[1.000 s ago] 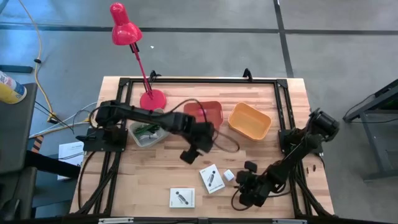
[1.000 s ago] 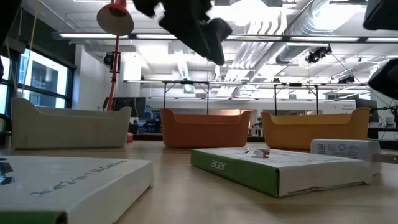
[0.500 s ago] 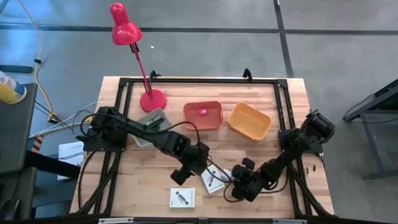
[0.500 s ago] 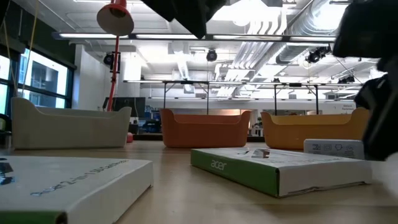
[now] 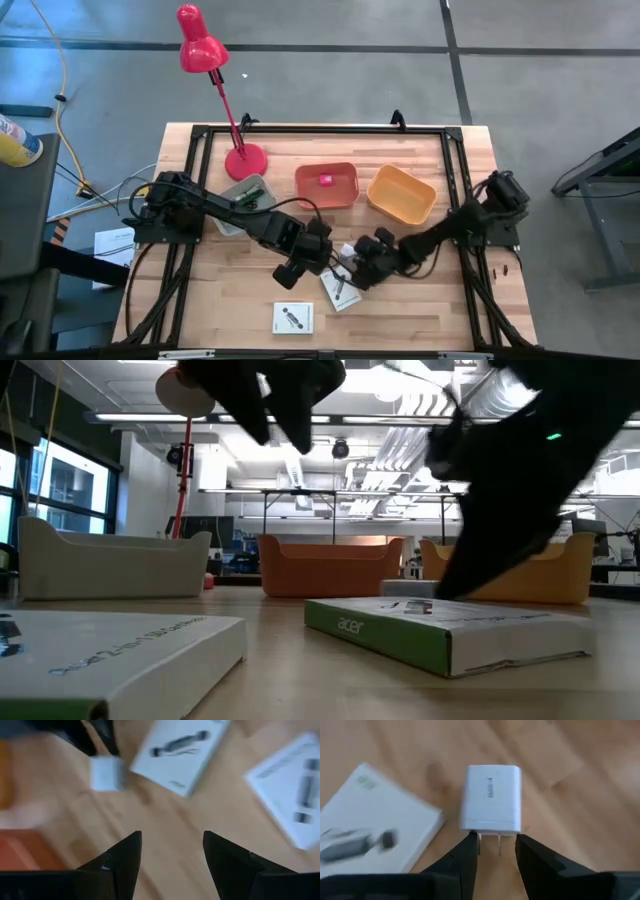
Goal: Pick and place items into bin
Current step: Put the white charger adapter into the orange bin
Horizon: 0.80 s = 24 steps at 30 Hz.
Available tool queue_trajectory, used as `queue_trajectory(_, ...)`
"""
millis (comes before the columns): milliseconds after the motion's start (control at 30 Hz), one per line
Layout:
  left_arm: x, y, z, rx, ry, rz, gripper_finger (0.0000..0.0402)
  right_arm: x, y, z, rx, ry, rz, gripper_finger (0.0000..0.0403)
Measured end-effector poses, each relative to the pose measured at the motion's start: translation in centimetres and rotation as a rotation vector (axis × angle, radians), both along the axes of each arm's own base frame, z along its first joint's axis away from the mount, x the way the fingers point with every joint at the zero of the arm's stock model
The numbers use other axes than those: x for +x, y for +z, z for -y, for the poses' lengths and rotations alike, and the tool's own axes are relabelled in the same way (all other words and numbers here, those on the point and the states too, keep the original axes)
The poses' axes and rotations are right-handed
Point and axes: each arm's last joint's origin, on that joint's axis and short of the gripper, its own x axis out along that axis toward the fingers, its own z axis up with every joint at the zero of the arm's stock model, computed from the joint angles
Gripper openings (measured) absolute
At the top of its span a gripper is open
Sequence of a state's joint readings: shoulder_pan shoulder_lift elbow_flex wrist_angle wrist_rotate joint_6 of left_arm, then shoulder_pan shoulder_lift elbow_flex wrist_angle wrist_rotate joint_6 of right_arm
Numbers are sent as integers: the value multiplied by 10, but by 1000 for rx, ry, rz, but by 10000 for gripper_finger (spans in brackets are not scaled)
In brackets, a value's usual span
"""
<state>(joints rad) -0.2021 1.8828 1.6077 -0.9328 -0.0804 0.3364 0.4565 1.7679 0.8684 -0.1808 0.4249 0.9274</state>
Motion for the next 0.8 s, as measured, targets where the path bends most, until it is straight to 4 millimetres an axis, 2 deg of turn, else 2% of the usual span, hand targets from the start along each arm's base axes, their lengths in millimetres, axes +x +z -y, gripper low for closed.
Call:
queue_trajectory(100, 5, 2, -7, 83, 26, 60, 200, 8, 0, 16, 4, -18, -3, 124)
queue_trajectory(200, 12, -2, -21, 86, 68, 112, 200, 12, 6, 24, 26, -26, 20, 124)
queue_trajectory(367, 13, -17, -44, 84, 123, 99, 200, 5, 32, 14, 1, 31, 106, 124)
queue_trajectory(500, 12, -32, -57, 53, 156, 96, 200, -18, 57, 3, -60, 41, 127, 124)
queue_trajectory(633, 13, -42, -65, 25, 189, 128, 200, -50, 80, -6, -54, 13, 130, 124)
queue_trajectory(800, 22, -41, -66, -15, 171, 256, 200, -84, 101, -20, -27, 19, 177, 124)
